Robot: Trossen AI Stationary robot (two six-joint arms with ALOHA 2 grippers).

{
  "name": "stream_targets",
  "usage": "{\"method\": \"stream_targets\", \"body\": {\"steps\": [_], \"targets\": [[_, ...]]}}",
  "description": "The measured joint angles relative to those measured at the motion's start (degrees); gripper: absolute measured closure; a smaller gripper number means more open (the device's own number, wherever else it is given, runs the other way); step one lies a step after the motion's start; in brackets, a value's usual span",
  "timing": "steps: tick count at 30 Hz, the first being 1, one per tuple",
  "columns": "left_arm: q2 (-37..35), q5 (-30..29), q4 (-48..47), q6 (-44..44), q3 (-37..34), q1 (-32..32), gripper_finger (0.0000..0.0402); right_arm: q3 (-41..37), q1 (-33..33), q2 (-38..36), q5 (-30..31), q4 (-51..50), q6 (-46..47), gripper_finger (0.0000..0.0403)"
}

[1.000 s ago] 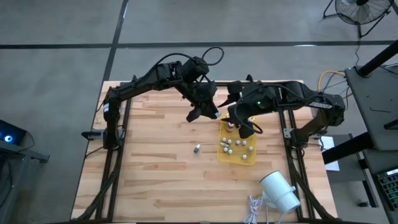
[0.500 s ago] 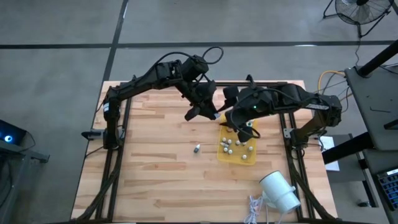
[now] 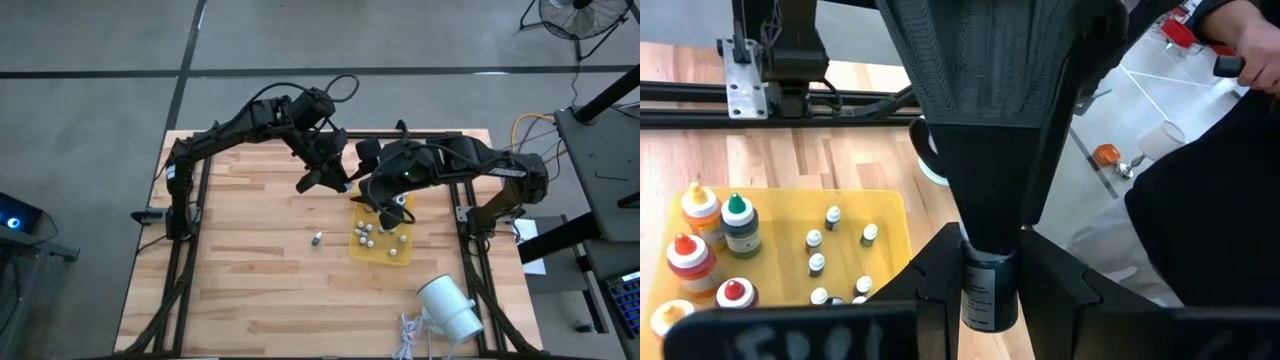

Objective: Pick & Place food coloring
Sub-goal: Put the top small dark blue food coloring bottle into the yellow bin

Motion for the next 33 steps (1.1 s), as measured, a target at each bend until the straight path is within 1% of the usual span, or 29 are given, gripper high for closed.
{"method": "stream_targets", "body": {"steps": [7,18,21,25,29,31,33], "targets": [[0.0,0.0,-0.3,-0.1,0.0,-0.1,0.0344,0.0,0.0,0.9,0.1,0.0,-1.0,0.0246],[0.0,-0.1,-0.2,0.0,-0.1,-0.1,0.0344,0.3,-0.1,0.9,0.4,-0.2,-1.4,0.0330],[0.0,-0.1,-0.2,0.1,-0.1,-0.1,0.0344,0.3,-0.1,0.9,0.5,-0.3,-1.6,0.0347],[0.0,-0.1,-0.2,0.5,-0.1,-0.1,0.0344,0.3,-0.1,0.9,0.5,-0.4,-1.7,0.0352],[0.0,-0.1,-0.2,-1.9,-0.1,-0.1,0.0343,0.3,-0.1,0.9,0.5,-0.4,-1.7,0.0349],[0.0,-0.1,-0.1,-3.1,-0.1,-0.1,0.0335,0.3,-0.1,0.9,0.5,-0.4,-1.8,0.0349],[0.0,0.0,0.3,-3.6,-0.1,0.0,0.0318,0.2,0.0,0.9,0.2,-1.5,-1.9,0.0349]]}}
